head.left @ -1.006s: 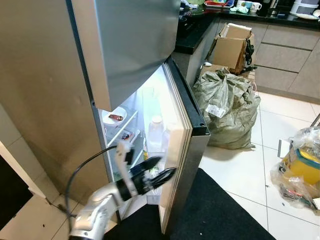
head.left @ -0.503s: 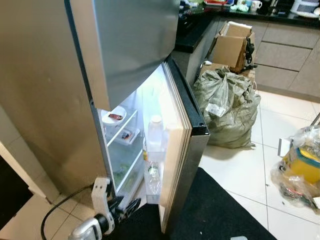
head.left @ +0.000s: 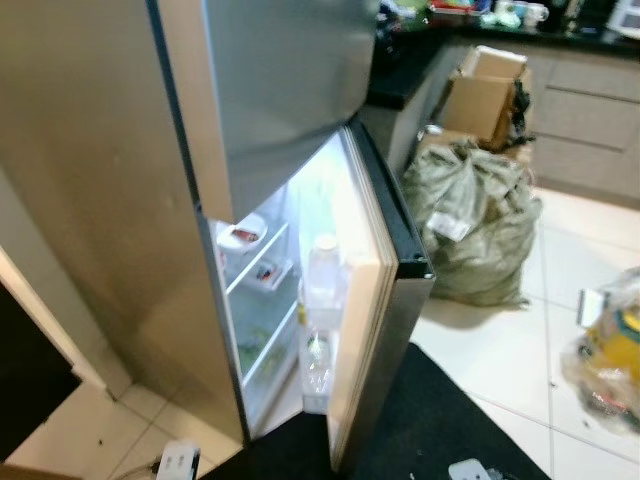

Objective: Restocking fridge

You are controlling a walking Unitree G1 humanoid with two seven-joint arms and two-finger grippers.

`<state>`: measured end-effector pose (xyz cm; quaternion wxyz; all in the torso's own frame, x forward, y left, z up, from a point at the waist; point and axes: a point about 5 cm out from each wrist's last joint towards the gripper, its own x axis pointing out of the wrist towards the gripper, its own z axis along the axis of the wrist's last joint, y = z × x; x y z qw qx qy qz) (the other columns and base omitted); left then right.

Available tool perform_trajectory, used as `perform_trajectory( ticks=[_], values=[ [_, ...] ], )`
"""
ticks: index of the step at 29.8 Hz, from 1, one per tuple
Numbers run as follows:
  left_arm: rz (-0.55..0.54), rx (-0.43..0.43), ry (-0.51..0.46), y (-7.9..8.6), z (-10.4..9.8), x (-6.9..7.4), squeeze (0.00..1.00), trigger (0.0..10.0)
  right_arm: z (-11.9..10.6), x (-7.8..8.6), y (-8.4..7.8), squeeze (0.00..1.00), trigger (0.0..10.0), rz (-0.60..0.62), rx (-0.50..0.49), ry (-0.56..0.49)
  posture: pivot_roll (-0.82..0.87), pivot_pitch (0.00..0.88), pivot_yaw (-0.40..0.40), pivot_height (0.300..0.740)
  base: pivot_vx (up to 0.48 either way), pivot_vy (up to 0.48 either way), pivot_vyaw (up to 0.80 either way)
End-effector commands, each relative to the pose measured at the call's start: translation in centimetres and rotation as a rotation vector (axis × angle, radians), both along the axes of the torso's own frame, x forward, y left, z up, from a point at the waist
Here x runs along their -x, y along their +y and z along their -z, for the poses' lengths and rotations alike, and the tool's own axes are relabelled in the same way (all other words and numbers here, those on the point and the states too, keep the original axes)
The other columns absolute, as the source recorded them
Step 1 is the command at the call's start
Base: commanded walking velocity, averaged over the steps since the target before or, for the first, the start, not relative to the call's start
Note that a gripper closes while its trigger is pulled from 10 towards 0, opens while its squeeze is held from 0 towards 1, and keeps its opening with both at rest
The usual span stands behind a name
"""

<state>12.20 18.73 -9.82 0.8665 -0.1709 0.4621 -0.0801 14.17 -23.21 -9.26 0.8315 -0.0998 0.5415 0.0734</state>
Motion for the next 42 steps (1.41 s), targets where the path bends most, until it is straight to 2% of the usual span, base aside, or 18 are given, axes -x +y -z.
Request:
perform_trajectory(
  ticks=[1,3,7,13,25,28,32,33,34,35,38,39,40,42],
  values=[
    [0.01,-0.019,0.013,0.2,0.1,0.4,0.0,10.0,0.4,0.2,1.7,0.0,10.0,-0.031,-0.074,0.01,0.0,0.025,-0.003,0.74,0.0,0.0,0.77],
    [-0.003,-0.029,0.044,0.2,0.5,1.1,0.0,10.0,0.3,0.0,1.7,0.0,10.0,-0.042,-0.077,0.005,0.0,0.014,-0.006,0.74,0.0,0.0,0.78],
    [-0.014,-0.037,0.07,0.1,0.7,1.7,0.0,10.0,0.1,-0.5,1.7,0.0,10.0,-0.064,-0.084,-0.013,-0.01,0.007,-0.007,0.74,0.0,0.0,0.77],
    [-0.016,-0.043,0.072,0.0,0.7,1.6,0.0,10.0,-0.2,-1.1,2.1,0.0,10.0,-0.094,-0.111,-0.028,-0.01,0.007,-0.007,0.74,0.0,0.0,0.77],
    [-0.018,-0.047,0.065,0.1,0.6,1.1,0.0,10.0,0.1,-0.6,2.6,0.0,10.0,-0.127,-0.126,-0.005,-0.01,0.0,-0.003,0.74,0.0,0.0,0.77],
    [-0.014,-0.05,0.071,0.1,0.7,1.2,0.0,10.0,0.1,-0.7,2.6,0.0,10.0,-0.128,-0.106,-0.017,-0.02,0.004,0.0,0.74,0.0,0.0,0.0],
    [-0.011,-0.051,0.073,0.1,0.7,1.2,0.0,10.0,-0.7,-2.5,2.6,0.0,10.0,-0.109,-0.111,-0.108,-0.02,0.006,0.001,0.74,0.0,0.0,0.0],
    [-0.011,-0.051,0.073,0.1,0.7,1.2,0.0,10.0,-0.7,-2.5,2.6,0.0,10.0,-0.109,-0.111,-0.108,-0.02,0.006,0.001,0.74,0.0,0.0,0.0],
    [-0.006,-0.05,0.074,0.0,0.7,1.2,0.0,10.0,-1.9,-4.9,3.0,0.0,10.0,-0.124,-0.133,-0.216,-0.03,0.009,0.002,0.74,0.0,0.0,0.0],
    [-0.006,-0.05,0.074,0.0,0.7,1.2,0.0,10.0,-1.9,-4.9,3.0,0.0,10.0,-0.124,-0.133,-0.216,-0.03,0.009,0.002,0.74,0.0,0.0,0.0],
    [0.001,-0.05,0.075,-0.1,0.7,1.1,0.0,10.0,-3.4,-7.4,3.1,0.0,10.0,-0.134,-0.135,-0.313,-0.03,0.009,0.001,0.74,0.0,0.0,0.0],
    [0.001,-0.05,0.075,-0.1,0.7,1.1,0.0,10.0,-3.4,-7.4,3.1,0.0,10.0,-0.134,-0.135,-0.313,-0.03,0.009,0.001,0.74,0.0,0.0,0.0],
    [0.004,-0.049,0.075,-0.2,0.7,1.1,0.0,10.0,-4.2,-8.5,3.0,0.0,10.0,-0.126,-0.137,-0.355,-0.03,0.009,0.001,0.74,0.0,0.0,0.0],
    [0.004,-0.048,0.074,-0.2,0.7,1.1,0.0,10.0,-4.3,-8.8,3.0,0.0,10.0,-0.121,-0.138,-0.363,-0.03,0.009,0.001,0.74,0.0,0.0,0.0]
  ],
)
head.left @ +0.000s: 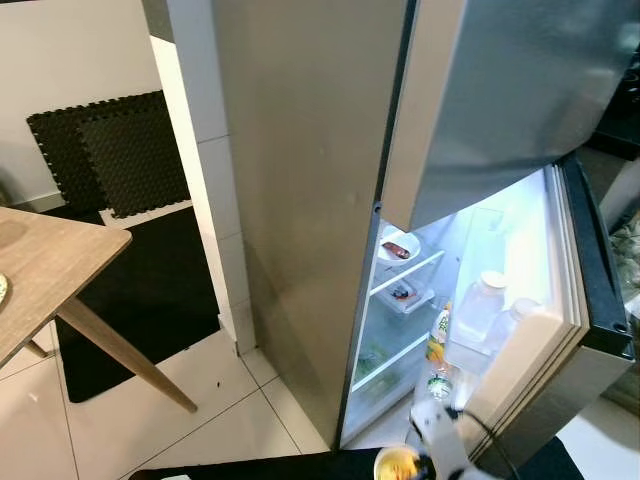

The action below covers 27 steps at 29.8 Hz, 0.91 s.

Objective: Restocking fridge

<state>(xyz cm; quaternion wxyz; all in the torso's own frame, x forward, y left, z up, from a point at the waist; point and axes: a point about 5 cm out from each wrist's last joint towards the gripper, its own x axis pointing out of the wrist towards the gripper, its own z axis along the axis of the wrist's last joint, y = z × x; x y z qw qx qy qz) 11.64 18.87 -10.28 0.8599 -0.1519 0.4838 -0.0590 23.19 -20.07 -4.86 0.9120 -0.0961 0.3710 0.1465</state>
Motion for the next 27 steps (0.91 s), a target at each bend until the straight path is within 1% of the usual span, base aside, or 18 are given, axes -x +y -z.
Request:
perform_trajectory(
  ticks=[1,3,4,19,23,27],
  values=[
    [0.015,0.006,0.027,-0.4,0.2,0.5,0.0,10.0,-0.1,-0.1,-0.2,0.0,10.0,0.022,-0.009,-0.007,-0.03,0.009,0.0,0.74,0.0,0.0,0.0],
    [0.015,0.008,0.027,-0.4,0.2,0.5,0.0,10.0,-0.5,-0.7,-0.2,0.0,10.0,0.041,-0.022,-0.022,-0.03,0.01,0.0,0.74,0.0,0.0,0.0],
    [0.019,0.009,0.028,-0.5,0.2,0.5,0.0,10.0,-0.6,-0.9,-0.2,0.0,10.0,0.039,-0.012,-0.024,-0.03,0.01,0.0,0.74,0.0,0.0,0.0],
    [0.049,0.01,0.036,-0.7,0.3,0.6,0.0,10.0,-1.5,-2.0,-0.4,0.0,10.0,0.059,-0.032,-0.086,-0.04,0.013,0.001,0.74,0.0,0.0,-0.78],
    [0.053,0.009,0.035,-0.7,0.3,0.6,0.0,10.0,-1.7,-2.2,-0.3,0.0,10.0,0.065,-0.05,-0.096,-0.04,0.013,0.001,0.74,0.0,0.0,-0.78],
    [0.059,0.008,0.035,-0.7,0.3,0.6,0.0,10.0,-2.2,-2.9,0.1,0.0,10.0,0.058,-0.076,-0.124,-0.04,0.023,0.01,0.74,0.0,0.0,-0.79]
  ],
)
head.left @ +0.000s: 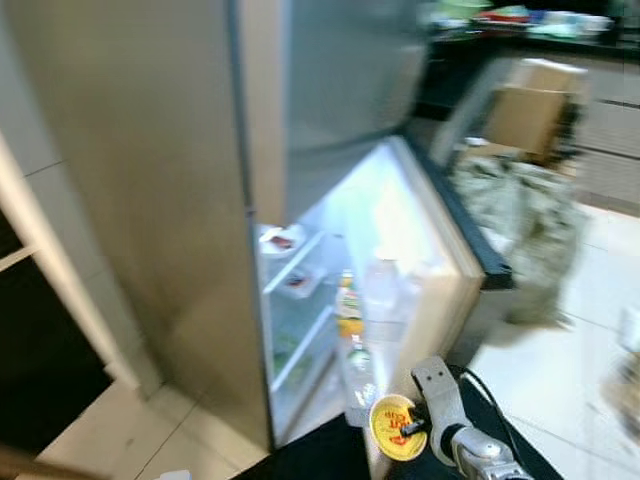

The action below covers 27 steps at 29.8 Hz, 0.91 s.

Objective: Restocking fridge

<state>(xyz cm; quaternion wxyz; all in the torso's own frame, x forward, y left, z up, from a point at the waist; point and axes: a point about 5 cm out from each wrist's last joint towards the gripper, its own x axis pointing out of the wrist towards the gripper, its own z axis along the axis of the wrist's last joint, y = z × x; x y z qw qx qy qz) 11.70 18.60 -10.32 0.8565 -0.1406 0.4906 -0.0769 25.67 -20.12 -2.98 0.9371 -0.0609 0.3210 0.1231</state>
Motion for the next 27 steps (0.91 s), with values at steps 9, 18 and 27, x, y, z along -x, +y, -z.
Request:
perform_trajectory(
  ticks=[9,18,27],
  values=[
    [0.028,0.008,0.031,-0.5,0.3,0.8,0.0,10.0,-1.5,-1.4,-1.0,0.0,10.0,0.035,0.003,-0.076,-0.04,0.027,0.012,0.74,0.0,0.0,-0.79],
    [0.04,0.007,0.038,-0.6,0.4,1.0,0.0,10.0,-2.1,-1.6,-3.1,0.0,10.0,0.075,0.041,-0.074,-0.05,0.032,0.011,0.74,0.0,0.0,-0.8],
    [0.055,0.006,0.043,-0.7,0.4,1.3,0.0,10.0,1.0,1.9,-2.7,0.0,10.0,-0.057,0.105,0.159,-0.05,0.036,0.009,0.74,0.0,0.0,-0.17]
  ],
)
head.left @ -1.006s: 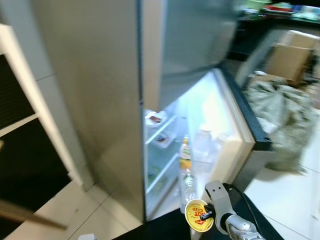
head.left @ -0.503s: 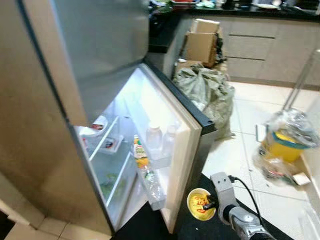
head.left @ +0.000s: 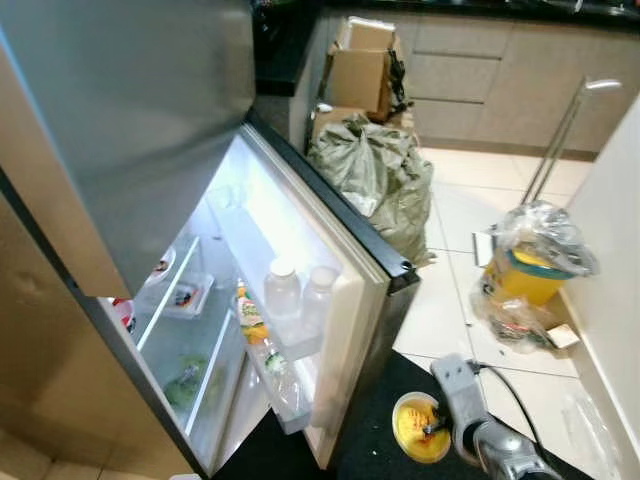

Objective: Restocking fridge

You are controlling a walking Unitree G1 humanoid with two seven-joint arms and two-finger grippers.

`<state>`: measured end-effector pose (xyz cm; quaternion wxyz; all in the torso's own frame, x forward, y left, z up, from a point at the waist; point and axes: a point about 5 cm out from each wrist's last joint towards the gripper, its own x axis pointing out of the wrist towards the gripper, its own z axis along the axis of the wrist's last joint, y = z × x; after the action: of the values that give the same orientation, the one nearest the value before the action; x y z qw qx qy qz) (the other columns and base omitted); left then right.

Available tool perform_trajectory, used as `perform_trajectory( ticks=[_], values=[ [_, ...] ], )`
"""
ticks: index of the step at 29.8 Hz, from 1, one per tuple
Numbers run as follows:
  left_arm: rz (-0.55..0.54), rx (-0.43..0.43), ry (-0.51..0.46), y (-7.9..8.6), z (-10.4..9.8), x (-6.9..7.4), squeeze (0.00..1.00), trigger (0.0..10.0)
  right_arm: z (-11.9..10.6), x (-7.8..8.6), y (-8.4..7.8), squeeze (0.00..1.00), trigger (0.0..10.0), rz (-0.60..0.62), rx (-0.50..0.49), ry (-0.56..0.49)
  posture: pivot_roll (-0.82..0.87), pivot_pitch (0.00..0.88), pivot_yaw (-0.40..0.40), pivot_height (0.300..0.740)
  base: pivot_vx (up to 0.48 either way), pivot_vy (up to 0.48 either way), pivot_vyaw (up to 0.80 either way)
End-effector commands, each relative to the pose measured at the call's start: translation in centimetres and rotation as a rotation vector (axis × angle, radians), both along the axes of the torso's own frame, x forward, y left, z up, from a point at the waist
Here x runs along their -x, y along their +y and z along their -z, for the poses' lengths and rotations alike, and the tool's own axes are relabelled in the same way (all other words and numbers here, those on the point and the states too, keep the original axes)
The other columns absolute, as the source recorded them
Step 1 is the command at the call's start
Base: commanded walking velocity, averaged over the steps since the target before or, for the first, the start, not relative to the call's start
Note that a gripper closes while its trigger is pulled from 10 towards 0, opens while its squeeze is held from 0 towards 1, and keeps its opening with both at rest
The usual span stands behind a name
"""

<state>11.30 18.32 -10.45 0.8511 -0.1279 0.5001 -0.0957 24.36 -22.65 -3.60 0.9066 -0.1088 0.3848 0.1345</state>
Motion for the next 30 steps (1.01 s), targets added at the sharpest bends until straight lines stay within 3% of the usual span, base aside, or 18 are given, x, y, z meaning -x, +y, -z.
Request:
perform_trajectory(
  ticks=[1,8,12,16,22,30],
  values=[
    [0.008,0.008,0.03,-0.4,0.3,0.9,0.0,10.0,0.6,0.9,-0.1,0.0,10.0,-0.025,-0.01,0.05,-0.05,0.036,0.01,0.74,0.0,0.0,0.0],
    [0.011,0.006,0.03,-0.2,0.3,0.9,0.0,10.0,1.3,2.2,1.5,0.0,10.0,-0.196,-0.113,0.13,-0.05,0.038,0.014,0.74,0.0,0.0,0.0],
    [0.011,0.005,0.028,-0.1,0.3,0.8,0.0,10.0,1.4,2.2,1.8,0.0,10.0,-0.217,-0.125,0.135,-0.05,0.037,0.015,0.74,0.0,0.0,0.0],
    [0.01,-0.004,0.037,-0.2,0.3,0.8,0.0,10.0,1.2,1.9,2.4,0.0,10.0,-0.243,-0.137,0.129,-0.05,0.037,0.017,0.74,0.0,0.0,0.0],
    [0.03,-0.018,0.055,-0.4,0.4,0.9,0.0,10.0,0.8,1.2,3.2,0.0,10.0,-0.279,-0.146,0.108,-0.04,0.036,0.015,0.74,-0.478,0.0,0.0],
    [-0.006,-0.029,0.047,0.0,0.3,0.8,0.0,10.0,0.0,0.0,4.7,0.0,10.0,-0.348,-0.183,0.057,-0.04,0.034,0.014,0.74,0.0,0.0,0.0]
  ],
)
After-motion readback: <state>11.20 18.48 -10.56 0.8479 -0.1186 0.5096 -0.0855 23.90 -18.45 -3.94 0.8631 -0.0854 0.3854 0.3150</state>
